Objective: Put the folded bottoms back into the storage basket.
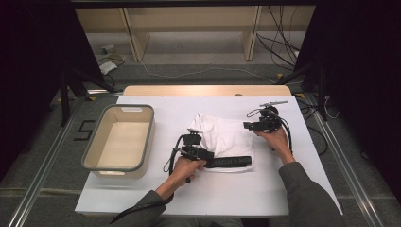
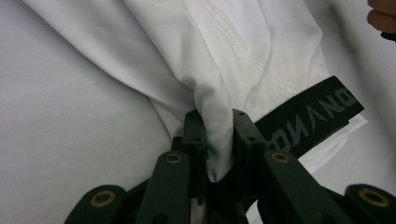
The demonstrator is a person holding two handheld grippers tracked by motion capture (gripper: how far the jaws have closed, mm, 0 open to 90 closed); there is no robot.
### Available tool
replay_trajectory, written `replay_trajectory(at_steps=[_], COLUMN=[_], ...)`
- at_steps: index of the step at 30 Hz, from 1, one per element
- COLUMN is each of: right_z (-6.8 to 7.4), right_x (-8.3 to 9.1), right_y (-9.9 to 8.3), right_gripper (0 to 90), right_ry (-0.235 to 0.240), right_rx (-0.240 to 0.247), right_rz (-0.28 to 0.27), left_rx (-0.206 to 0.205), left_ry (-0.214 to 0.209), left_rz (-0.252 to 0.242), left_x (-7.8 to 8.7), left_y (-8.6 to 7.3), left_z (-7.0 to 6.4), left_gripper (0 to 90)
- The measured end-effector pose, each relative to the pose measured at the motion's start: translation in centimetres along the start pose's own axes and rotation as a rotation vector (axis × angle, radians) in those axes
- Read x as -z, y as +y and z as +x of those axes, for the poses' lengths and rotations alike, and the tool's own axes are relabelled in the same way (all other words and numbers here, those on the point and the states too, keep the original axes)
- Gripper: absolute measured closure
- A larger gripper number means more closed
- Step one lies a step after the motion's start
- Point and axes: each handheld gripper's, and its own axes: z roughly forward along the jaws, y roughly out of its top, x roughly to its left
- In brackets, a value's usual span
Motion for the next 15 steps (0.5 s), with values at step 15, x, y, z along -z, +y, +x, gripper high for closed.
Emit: replay_trajectory(at_steps=[15], right_z=[-0.3], right_x=[-2.7], right_y=[1.1], right_gripper=[28.9], right_ry=[-0.021], right_rx=[0.008], right_rz=[0.055], left_rx=[-0.014], left_ry=[-0.030], left_rz=[-0.009], left_x=[0.1], left_y=[-0.1], left_z=[0.2], left_gripper=[79.6])
